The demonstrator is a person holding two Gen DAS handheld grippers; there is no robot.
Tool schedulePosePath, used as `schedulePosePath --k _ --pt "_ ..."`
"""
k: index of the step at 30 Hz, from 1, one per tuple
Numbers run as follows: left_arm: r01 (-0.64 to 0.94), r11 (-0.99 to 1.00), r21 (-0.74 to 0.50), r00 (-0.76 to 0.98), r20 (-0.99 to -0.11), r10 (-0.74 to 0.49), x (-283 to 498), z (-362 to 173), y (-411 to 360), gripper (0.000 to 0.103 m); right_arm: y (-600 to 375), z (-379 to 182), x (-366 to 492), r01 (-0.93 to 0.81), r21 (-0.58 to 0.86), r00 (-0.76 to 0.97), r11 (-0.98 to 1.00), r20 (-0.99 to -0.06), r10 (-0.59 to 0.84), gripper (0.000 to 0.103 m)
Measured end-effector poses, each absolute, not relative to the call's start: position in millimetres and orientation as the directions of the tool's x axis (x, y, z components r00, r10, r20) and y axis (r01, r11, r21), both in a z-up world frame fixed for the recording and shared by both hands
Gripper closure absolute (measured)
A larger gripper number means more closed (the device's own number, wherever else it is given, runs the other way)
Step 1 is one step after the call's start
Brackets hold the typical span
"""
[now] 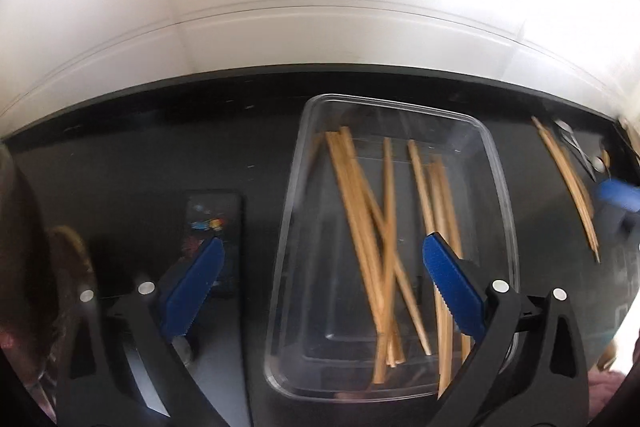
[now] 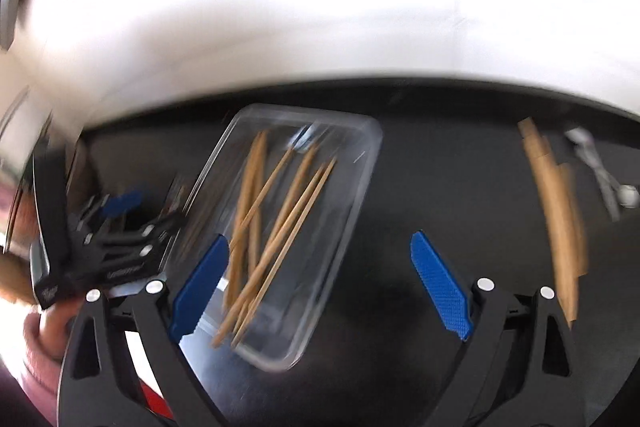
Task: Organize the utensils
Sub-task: 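Open the left tool over the container while the right tool releases its chopstick there, then move both open tools back over the remaining utensils on the tray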
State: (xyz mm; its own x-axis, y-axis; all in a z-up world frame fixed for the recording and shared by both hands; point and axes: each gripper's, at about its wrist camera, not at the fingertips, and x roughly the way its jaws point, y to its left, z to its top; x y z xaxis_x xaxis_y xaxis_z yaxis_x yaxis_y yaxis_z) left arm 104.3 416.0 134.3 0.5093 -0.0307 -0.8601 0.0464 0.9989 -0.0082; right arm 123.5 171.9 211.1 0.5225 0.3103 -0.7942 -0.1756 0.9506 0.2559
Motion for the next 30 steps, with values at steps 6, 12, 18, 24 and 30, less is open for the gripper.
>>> schedulePosePath --k 6,12,18,24,30 --pt "0.061 0.998 -0.002 0.512 -0.859 -0.033 96.1 140.7 400.5 0.006 134.5 215.9 107.8 -0.075 0.274 0.570 0.959 -0.777 0.267 0.008" --pt "0.156 0.988 0.017 0.500 -0.864 -0.064 78.3 144.0 352.3 0.006 119.6 197.6 94.6 -0.081 0.330 0.467 0.940 -0.821 0.328 0.007" --pt "0.251 0.967 0.045 0.465 -0.882 -0.080 61.7 137.3 295.2 0.006 83.2 181.2 82.1 -0.026 0.372 0.415 0.928 -0.841 0.349 0.007" --pt "0.289 0.956 0.039 0.436 -0.895 -0.095 56.9 130.7 233.1 0.006 14.0 172.3 71.6 0.061 0.378 0.404 0.924 -0.855 0.324 0.007" --pt "0.266 0.964 0.000 0.402 -0.909 -0.111 65.5 120.3 162.4 0.006 -65.9 169.3 66.1 0.146 0.386 0.397 0.911 -0.866 0.303 0.007"
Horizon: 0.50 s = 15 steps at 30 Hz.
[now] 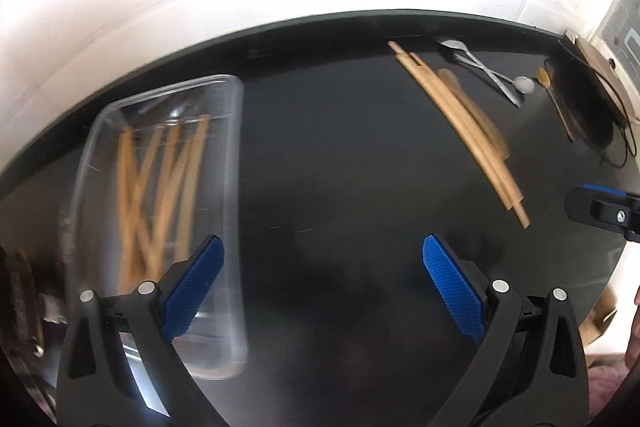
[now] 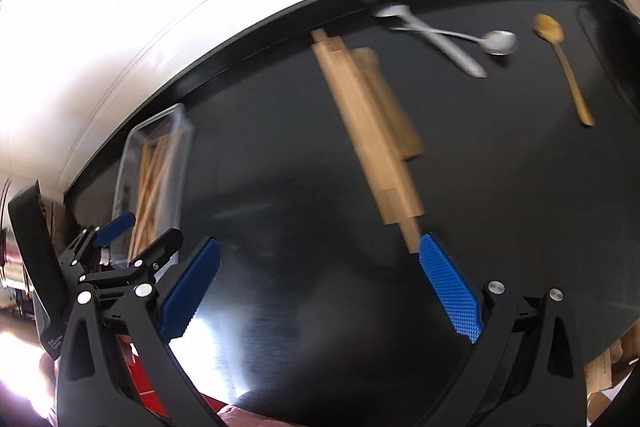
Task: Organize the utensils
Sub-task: 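Move both open tools back over the remaining utensils on the tray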
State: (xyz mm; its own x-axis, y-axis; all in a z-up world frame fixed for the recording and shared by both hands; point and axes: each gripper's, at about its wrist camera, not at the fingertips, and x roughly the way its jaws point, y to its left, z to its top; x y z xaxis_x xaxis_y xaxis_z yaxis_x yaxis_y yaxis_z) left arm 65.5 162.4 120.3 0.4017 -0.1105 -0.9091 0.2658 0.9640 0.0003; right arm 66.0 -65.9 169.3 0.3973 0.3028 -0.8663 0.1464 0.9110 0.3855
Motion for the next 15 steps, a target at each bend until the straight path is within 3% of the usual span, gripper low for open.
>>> schedulePosePath --k 5,15 --pt "0.225 0.972 -0.068 0.345 -0.927 -0.145 70.5 107.0 114.0 0.006 -127.5 159.5 62.6 0.196 0.390 0.377 0.900 -0.877 0.298 0.007" --pt "0.147 0.986 -0.080 0.328 -0.936 -0.125 86.6 86.8 43.6 0.006 -202.4 157.0 85.5 0.102 0.336 0.351 0.936 -0.893 0.282 0.007"
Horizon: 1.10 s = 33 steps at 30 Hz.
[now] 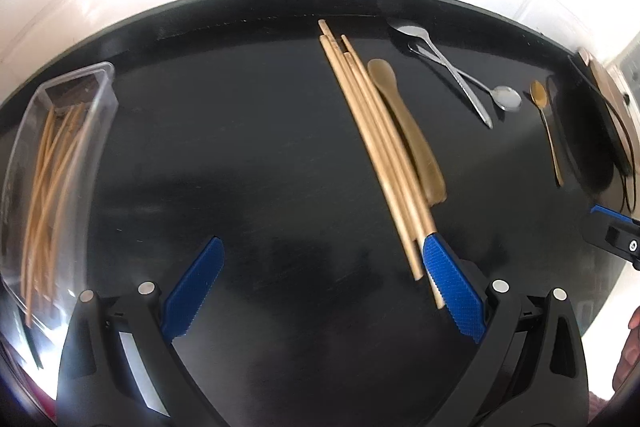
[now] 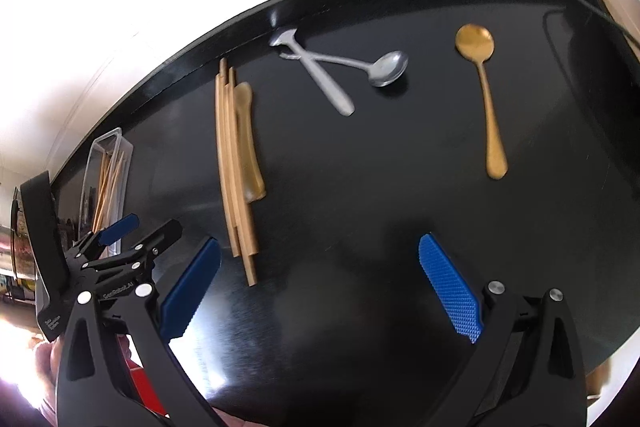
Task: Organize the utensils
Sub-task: 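Move both open tools back over the remaining utensils on the tray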
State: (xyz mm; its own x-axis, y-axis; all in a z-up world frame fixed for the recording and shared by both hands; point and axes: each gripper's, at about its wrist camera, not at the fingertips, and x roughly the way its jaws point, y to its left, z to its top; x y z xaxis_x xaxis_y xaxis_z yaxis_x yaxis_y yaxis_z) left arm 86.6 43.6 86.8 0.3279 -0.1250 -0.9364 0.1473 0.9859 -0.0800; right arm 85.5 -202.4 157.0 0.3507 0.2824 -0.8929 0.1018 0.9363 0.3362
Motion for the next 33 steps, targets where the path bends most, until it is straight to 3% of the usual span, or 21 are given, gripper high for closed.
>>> schedulePosePath --k 14,33 --pt "-0.012 0.999 -0.039 0.262 -0.965 -0.035 98.6 48.7 22.3 0.006 -226.8 157.0 121.1 -0.024 0.315 0.317 0.949 -0.898 0.306 0.007" --pt "-0.006 0.999 -0.031 0.234 -0.972 -0.029 95.9 39.2 22.9 0.006 -213.2 135.1 129.8 -0.038 0.293 0.252 0.955 -0.922 0.293 0.007"
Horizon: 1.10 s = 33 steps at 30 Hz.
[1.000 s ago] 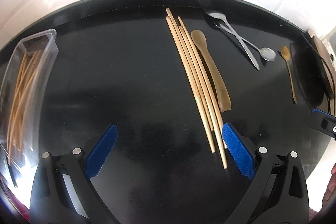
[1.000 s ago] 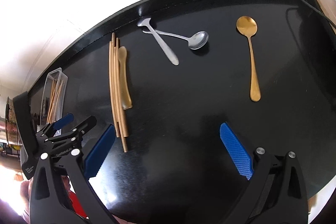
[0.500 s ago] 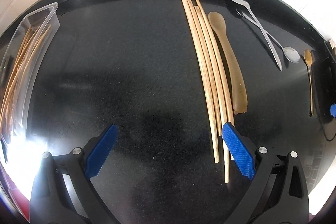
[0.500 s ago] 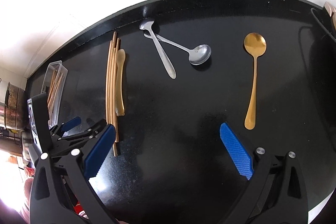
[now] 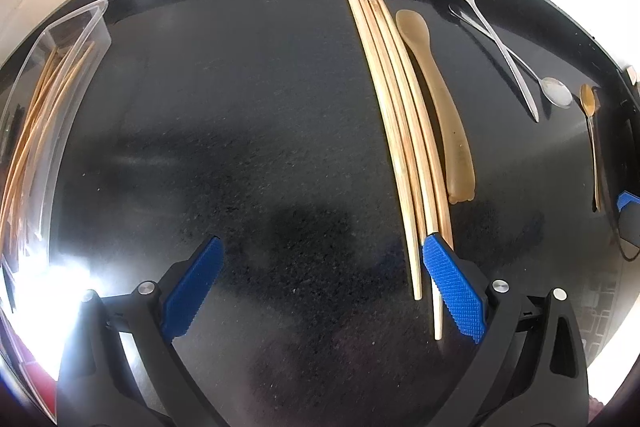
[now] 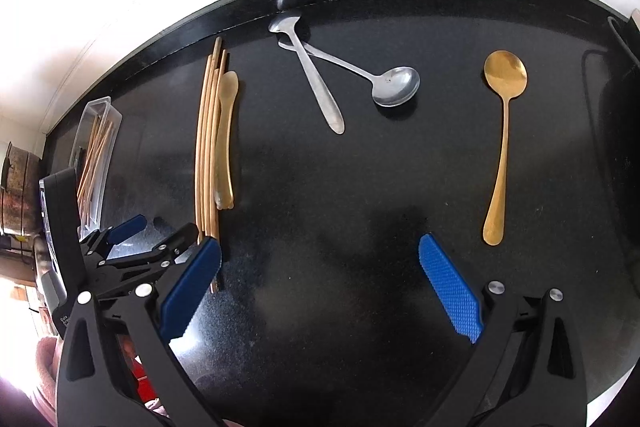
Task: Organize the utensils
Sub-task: 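Move both open tools back over the remaining utensils on the tray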
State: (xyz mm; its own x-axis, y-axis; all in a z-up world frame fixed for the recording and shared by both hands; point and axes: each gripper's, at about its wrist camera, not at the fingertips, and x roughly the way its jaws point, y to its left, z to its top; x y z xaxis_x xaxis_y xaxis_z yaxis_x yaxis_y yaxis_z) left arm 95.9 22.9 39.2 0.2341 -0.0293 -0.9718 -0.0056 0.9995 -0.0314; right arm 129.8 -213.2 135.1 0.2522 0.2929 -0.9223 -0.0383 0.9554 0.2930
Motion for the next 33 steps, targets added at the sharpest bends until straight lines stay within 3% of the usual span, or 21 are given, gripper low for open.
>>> schedulePosePath --k 21,33 --pt "0.002 1.000 0.025 0.267 -0.964 0.023 150.6 35.5 45.1 0.006 -113.4 104.5 194.9 -0.264 0.103 0.227 0.959 -0.960 0.166 0.007" --pt "0.203 0.979 0.031 0.317 -0.948 -0.036 172.7 37.7 42.5 0.005 -114.5 79.6 210.1 -0.229 0.088 0.223 0.969 -0.965 0.140 0.005"
